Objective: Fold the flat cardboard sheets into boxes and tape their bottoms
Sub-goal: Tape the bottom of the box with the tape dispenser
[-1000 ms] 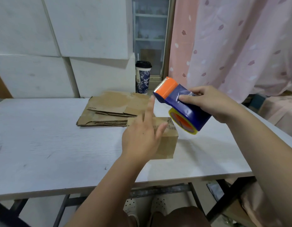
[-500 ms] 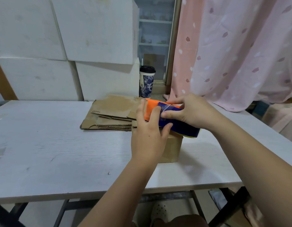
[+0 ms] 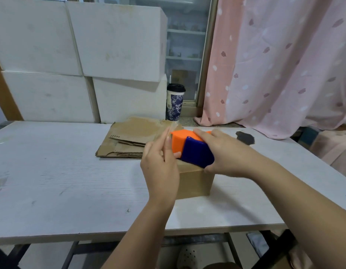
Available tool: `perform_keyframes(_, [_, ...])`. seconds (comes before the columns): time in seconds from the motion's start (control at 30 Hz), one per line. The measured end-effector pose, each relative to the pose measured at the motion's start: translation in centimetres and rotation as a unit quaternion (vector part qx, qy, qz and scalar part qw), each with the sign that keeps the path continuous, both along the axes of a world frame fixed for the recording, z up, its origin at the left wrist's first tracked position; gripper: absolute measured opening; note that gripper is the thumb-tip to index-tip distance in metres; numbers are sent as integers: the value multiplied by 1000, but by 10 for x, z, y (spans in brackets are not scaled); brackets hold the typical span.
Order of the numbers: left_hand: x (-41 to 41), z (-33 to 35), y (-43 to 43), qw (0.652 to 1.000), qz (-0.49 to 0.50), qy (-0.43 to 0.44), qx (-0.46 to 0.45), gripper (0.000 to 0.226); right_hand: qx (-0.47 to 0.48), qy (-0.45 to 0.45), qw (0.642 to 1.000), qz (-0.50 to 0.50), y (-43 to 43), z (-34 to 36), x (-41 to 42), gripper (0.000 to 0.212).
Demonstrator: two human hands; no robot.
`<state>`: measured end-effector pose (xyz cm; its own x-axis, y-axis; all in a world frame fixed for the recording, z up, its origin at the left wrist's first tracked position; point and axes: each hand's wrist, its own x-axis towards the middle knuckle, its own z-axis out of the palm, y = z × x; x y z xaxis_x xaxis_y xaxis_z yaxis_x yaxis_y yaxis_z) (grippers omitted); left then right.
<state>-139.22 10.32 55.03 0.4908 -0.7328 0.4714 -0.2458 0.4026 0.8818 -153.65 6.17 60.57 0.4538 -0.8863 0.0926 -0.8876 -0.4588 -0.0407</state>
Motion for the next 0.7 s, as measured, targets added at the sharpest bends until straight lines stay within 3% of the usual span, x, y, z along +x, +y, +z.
perform_keyframes(0.13, [5, -4, -4, 1000, 23, 0, -3, 31, -86, 54, 995, 16, 0, -5, -2, 95])
perform_keyframes(0.2, [7, -6, -2, 998, 39, -41, 2, 35, -122, 71, 990, 17, 3, 2, -6, 94])
perform_keyframes(0.37, [16, -7, -3, 994, 60, -86, 41, 50, -223, -18, 972, 71, 12, 18, -12, 88])
perform_keyframes(0.43, [21, -4, -6, 981, 58, -154, 100, 56, -218, -29, 972, 81, 13, 22, -14, 90])
perform_keyframes(0.57, [20, 3, -10, 951, 69, -257, 159, 53, -165, 47, 985, 34, 9, 21, -22, 112])
perform_keyframes(0.7, [20, 5, -12, 939, 76, -292, 163, 60, -127, 10, 992, -7, 6, 19, -31, 100])
